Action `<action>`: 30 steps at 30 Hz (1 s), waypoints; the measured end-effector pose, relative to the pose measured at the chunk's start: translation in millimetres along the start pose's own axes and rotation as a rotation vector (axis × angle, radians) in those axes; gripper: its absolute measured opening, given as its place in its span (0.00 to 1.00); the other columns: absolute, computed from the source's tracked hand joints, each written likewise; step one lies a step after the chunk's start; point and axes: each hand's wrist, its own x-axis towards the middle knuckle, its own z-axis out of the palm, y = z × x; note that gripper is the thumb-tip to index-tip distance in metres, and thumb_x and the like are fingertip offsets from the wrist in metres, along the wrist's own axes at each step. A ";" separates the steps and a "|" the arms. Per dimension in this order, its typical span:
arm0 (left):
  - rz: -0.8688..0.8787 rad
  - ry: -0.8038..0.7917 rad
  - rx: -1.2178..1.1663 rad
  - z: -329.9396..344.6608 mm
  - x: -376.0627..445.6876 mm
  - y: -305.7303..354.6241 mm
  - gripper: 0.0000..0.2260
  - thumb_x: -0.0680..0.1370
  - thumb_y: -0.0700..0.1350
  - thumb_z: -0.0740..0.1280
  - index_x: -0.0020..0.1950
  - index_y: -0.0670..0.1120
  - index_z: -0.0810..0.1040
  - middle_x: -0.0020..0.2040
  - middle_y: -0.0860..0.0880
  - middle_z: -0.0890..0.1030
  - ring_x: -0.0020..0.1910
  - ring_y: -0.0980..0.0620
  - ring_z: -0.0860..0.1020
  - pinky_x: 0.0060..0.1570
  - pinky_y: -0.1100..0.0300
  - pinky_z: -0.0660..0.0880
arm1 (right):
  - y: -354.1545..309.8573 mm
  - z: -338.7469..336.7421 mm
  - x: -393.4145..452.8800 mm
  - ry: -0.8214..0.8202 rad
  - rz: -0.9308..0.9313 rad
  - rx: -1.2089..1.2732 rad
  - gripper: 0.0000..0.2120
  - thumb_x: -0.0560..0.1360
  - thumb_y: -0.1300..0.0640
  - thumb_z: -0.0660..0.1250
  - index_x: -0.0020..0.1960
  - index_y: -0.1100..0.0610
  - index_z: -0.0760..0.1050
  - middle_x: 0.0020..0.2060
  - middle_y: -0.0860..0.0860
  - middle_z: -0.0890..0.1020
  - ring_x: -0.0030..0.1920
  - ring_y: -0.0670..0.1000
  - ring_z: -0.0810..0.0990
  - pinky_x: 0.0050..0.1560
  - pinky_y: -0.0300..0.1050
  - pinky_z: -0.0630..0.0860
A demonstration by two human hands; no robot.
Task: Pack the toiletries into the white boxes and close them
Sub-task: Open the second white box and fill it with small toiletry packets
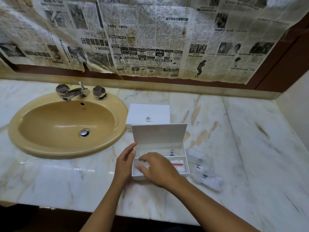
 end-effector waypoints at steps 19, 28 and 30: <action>-0.041 0.016 -0.042 4.9 -2.5 5.1 0.12 0.81 0.38 0.61 0.62 0.48 0.77 0.56 0.60 0.77 0.50 0.78 0.73 0.44 0.82 0.68 | 132.1 -48.7 -27.4 0.151 0.695 -0.079 0.18 0.77 0.58 0.64 0.67 0.55 0.72 0.64 0.54 0.74 0.62 0.57 0.75 0.60 0.49 0.73; -0.039 0.022 -0.030 5.1 -3.6 5.8 0.13 0.82 0.38 0.60 0.62 0.49 0.77 0.57 0.58 0.78 0.51 0.78 0.73 0.46 0.82 0.67 | 144.6 -27.4 -29.8 0.363 0.680 -0.115 0.09 0.77 0.57 0.65 0.56 0.57 0.78 0.53 0.56 0.79 0.50 0.57 0.79 0.47 0.43 0.72; -0.036 0.020 -0.027 5.2 -3.9 7.1 0.13 0.81 0.38 0.60 0.62 0.49 0.77 0.57 0.59 0.77 0.51 0.78 0.72 0.46 0.82 0.67 | 150.2 -24.4 -27.7 0.396 0.669 -0.123 0.07 0.77 0.57 0.65 0.51 0.57 0.80 0.49 0.55 0.80 0.46 0.56 0.79 0.42 0.41 0.70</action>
